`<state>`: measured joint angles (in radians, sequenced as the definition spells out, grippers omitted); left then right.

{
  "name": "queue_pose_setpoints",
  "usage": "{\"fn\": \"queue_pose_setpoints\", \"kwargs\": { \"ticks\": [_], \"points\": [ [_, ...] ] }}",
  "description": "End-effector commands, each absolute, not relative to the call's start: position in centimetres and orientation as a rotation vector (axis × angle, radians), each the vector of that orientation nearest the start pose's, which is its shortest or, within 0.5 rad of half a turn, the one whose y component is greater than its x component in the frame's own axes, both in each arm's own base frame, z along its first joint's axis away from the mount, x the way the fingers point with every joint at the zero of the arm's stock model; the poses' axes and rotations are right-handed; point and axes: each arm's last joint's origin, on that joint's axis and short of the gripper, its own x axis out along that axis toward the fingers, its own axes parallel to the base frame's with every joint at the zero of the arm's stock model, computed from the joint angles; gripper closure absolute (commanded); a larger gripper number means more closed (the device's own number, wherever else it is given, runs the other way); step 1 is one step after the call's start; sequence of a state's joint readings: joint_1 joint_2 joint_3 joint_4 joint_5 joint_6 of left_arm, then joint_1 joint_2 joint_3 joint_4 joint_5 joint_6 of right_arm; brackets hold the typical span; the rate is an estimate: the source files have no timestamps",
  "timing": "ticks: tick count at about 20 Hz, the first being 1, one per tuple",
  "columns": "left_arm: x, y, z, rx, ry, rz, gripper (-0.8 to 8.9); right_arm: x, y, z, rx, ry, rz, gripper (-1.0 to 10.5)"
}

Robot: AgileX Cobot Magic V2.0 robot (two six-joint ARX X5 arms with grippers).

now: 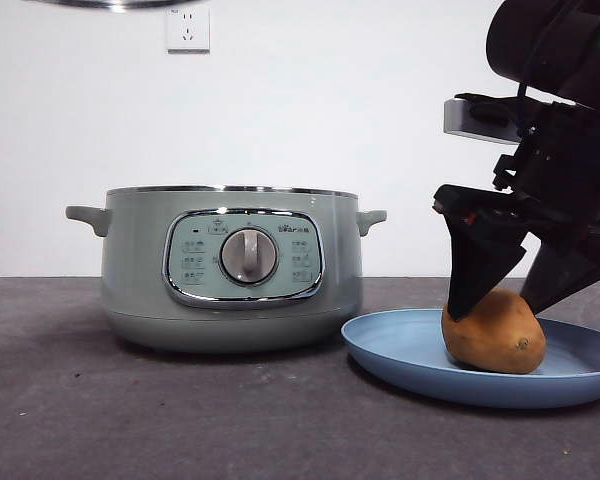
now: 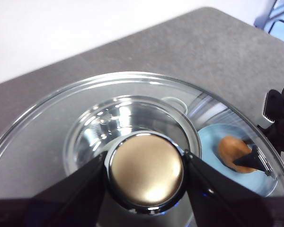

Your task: Take the potato out from the steamer,put the potato on the plate,close the lid

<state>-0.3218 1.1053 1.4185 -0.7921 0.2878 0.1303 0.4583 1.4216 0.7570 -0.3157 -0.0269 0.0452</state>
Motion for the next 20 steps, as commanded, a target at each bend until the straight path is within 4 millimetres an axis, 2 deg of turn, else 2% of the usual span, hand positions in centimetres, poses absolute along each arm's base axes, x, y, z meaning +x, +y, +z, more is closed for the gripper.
{"fn": "queue_pose_setpoints", "kwargs": {
  "ticks": [1,2,4,5,10,15,20],
  "points": [
    [20.4,-8.2,42.9,0.141,0.396,-0.66,8.22,23.7,11.4,17.4,-0.153,1.008,0.399,8.7],
    [21.1,-8.7,42.5,0.151,0.4,-0.67,8.22,23.7,11.2,17.4,-0.137,1.017,0.385,7.4],
    [22.9,-9.8,41.5,0.171,0.415,-0.688,8.22,23.7,11.2,17.4,-0.122,1.021,0.374,3.6],
    [23.8,-10.2,41.1,0.173,0.423,-0.693,8.22,23.7,11.2,17.4,-0.123,1.018,0.372,2.9],
    [28.1,-12.4,38.1,0.201,0.448,-0.713,8.22,23.8,11.2,18.7,-0.108,0.967,0.374,2.8],
    [31.5,-14.0,35.0,0.204,0.486,-0.721,8.22,22.6,10.6,22.8,-0.062,0.826,0.383,2.8],
    [33.3,-15.0,32.6,0.214,0.523,-0.727,8.22,19.9,9.2,26.9,-0.031,0.655,0.372,2.9]
  ]
}}
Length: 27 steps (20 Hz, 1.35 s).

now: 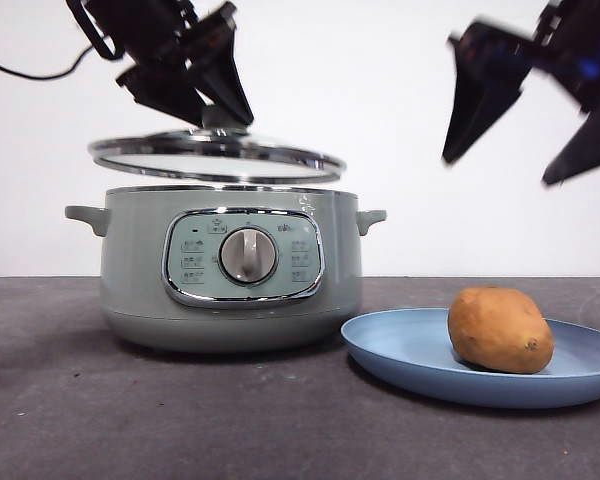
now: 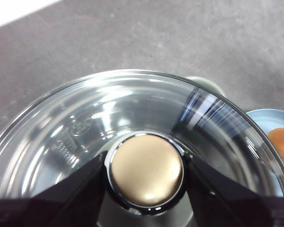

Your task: Take the potato out from the steamer,put the potato on the plate,close the lid

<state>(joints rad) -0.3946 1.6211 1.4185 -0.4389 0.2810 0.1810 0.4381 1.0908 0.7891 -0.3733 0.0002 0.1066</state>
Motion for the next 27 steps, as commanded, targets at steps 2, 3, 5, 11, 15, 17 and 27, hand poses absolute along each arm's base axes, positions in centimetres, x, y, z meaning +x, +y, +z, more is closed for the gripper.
{"fn": "queue_pose_setpoints", "kwargs": {
  "ticks": [2,3,5,11,15,17,27],
  "points": [
    [33.7,-15.2,32.2,0.215,0.525,-0.729,8.22,18.8,8.7,28.0,-0.017,0.61,0.372,2.9],
    [33.9,-15.3,32.0,0.215,0.526,-0.732,8.22,18.4,8.4,28.5,-0.016,0.587,0.358,2.9],
    [34.0,-15.6,31.7,0.216,0.53,-0.736,8.22,17.7,8.1,29.1,-0.008,0.554,0.356,2.9],
    [34.6,-16.1,30.1,0.222,0.589,-0.74,8.22,17.0,7.8,29.5,-0.006,0.543,0.358,2.9],
    [34.5,-16.1,29.8,0.216,0.622,-0.738,8.21,17.0,7.8,29.4,-0.007,0.552,0.358,2.9],
    [34.4,-16.0,29.6,0.213,0.641,-0.737,7.51,16.9,7.7,29.4,-0.008,0.562,0.363,2.9],
    [33.0,-15.4,31.9,0.208,0.592,-0.732,2.8,16.8,7.8,29.2,-0.006,0.588,0.388,2.9]
  ]
}}
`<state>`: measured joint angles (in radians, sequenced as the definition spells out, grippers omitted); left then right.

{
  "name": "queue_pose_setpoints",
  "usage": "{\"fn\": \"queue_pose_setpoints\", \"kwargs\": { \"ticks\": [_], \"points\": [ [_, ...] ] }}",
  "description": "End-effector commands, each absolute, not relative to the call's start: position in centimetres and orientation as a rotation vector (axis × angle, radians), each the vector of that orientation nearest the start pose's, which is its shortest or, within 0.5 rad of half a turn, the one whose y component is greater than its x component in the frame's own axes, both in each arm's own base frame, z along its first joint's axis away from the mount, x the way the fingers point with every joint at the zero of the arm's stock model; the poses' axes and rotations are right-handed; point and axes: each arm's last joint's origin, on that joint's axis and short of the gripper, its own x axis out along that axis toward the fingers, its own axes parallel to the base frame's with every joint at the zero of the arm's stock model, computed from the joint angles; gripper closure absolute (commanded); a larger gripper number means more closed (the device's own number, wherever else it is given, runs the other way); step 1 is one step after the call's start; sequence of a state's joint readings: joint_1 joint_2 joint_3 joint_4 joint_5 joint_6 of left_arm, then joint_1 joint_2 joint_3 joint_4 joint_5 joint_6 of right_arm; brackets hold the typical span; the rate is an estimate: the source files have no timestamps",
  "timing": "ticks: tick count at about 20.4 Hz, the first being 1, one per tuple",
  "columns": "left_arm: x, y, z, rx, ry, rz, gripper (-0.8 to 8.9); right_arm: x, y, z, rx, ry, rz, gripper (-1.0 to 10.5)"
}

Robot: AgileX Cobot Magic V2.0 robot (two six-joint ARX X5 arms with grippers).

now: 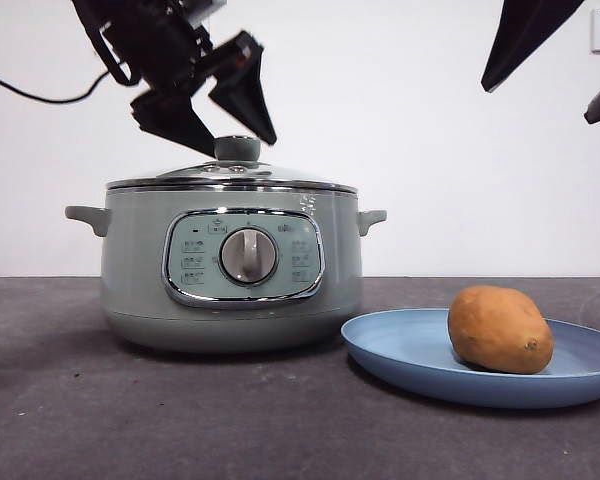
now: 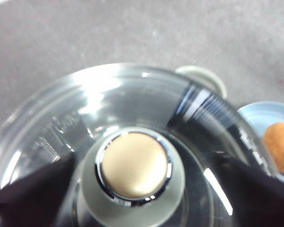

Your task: Take the potato out from the steamer,put the potato on the plate,close the lid

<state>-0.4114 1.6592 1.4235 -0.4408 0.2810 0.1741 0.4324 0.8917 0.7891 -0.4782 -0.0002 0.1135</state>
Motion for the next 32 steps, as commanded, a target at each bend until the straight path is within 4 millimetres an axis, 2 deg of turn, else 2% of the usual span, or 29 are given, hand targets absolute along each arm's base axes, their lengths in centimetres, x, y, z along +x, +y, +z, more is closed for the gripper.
{"fn": "queue_pose_setpoints", "kwargs": {
  "ticks": [1,5,12,13,14,15,17,18,32],
  "points": [
    [32.6,-15.2,32.5,0.207,0.582,-0.732,2.8,16.8,7.8,29.2,-0.006,0.587,0.388,2.9],
    [30.1,-14.0,35.2,0.215,0.561,-0.704,2.8,16.7,7.9,29.3,0.011,0.598,0.448,2.9],
    [21.7,-10.3,39.5,0.214,0.656,-0.714,2.84,15.7,8.0,29.5,0.044,0.724,0.595,2.9],
    [20.7,-9.9,39.8,0.214,0.666,-0.715,2.87,15.6,8.0,29.4,0.047,0.751,0.608,3.3],
    [19.6,-9.4,40.1,0.215,0.676,-0.715,3.66,15.4,8.0,29.3,0.052,0.772,0.623,4.1],
    [18.7,-9.0,40.4,0.214,0.685,-0.715,4.94,15.3,8.0,29.2,0.054,0.79,0.631,5.1],
    [17.4,-8.5,40.8,0.2,0.698,-0.709,8.15,15.1,7.9,29.0,0.057,0.82,0.644,8.1],
    [17.0,-8.3,40.9,0.199,0.696,-0.709,8.18,15.1,7.9,29.0,0.056,0.827,0.641,9.6],
    [16.5,-8.1,40.9,0.201,0.713,-0.706,8.18,15.0,7.9,28.9,0.053,0.833,0.628,9.5]
  ]
}}
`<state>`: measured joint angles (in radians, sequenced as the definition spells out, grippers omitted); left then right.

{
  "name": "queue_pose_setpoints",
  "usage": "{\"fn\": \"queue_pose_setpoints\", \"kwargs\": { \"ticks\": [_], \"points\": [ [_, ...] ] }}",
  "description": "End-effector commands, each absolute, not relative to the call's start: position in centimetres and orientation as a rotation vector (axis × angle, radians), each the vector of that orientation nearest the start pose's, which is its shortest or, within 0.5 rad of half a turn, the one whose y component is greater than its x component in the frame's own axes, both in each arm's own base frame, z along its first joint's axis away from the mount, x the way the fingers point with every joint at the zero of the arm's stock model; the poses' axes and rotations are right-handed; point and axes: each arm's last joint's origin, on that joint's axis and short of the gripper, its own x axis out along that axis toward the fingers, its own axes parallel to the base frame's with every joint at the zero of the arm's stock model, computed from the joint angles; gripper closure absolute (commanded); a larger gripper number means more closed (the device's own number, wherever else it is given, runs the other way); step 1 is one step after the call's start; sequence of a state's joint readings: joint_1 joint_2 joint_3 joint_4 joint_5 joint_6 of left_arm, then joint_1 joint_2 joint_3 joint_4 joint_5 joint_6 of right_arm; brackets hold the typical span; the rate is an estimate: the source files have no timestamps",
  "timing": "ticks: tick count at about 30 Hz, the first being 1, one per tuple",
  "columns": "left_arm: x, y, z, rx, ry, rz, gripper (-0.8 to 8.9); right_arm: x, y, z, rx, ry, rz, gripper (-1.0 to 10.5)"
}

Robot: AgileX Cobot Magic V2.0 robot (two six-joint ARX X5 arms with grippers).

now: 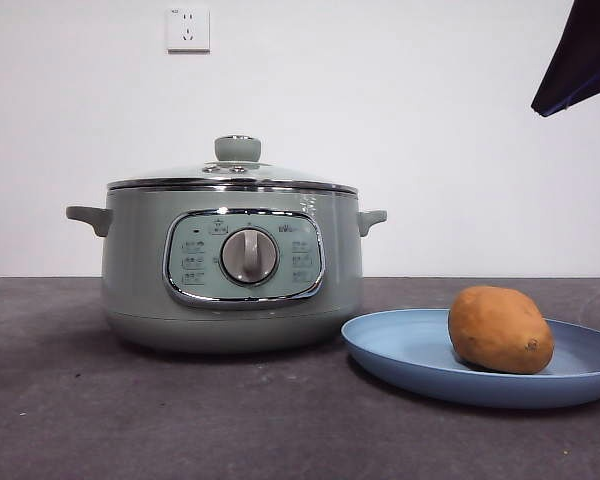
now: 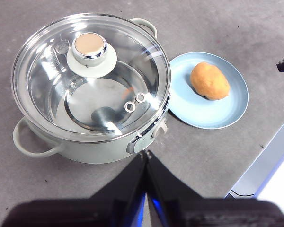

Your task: Take the potato out from the steamer,put the potato on the plate,close the lid

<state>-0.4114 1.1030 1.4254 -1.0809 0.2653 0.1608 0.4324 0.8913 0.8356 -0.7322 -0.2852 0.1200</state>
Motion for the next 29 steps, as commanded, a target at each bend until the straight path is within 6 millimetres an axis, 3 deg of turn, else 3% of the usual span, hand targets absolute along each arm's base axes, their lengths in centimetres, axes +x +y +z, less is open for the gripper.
{"fn": "queue_pose_setpoints", "kwargs": {
  "ticks": [1,13,19,22,25,29],
  "points": [
    [16.5,-8.1,40.9,0.201,0.713,-0.706,8.17,15.0,7.9,28.9,0.053,0.833,0.628,9.5],
    [16.6,-7.9,41.0,0.247,0.679,-0.711,8.17,15.0,7.9,28.9,0.053,0.833,0.628,9.5],
    [14.2,-4.2,43.7,0.24,0.407,-0.556,8.17,15.0,7.8,28.9,0.053,0.833,0.627,9.5],
    [12.6,-2.6,44.1,0.226,0.207,-0.463,8.17,15.0,7.8,28.9,0.053,0.833,0.627,9.5],
    [11.3,-1.4,43.1,0.221,0.024,-0.348,8.17,15.0,7.8,28.9,0.053,0.833,0.627,9.5],
    [10.5,-0.5,39.9,0.243,-0.154,-0.23,8.17,15.0,7.8,28.9,0.053,0.833,0.627,9.5]
  ]
}}
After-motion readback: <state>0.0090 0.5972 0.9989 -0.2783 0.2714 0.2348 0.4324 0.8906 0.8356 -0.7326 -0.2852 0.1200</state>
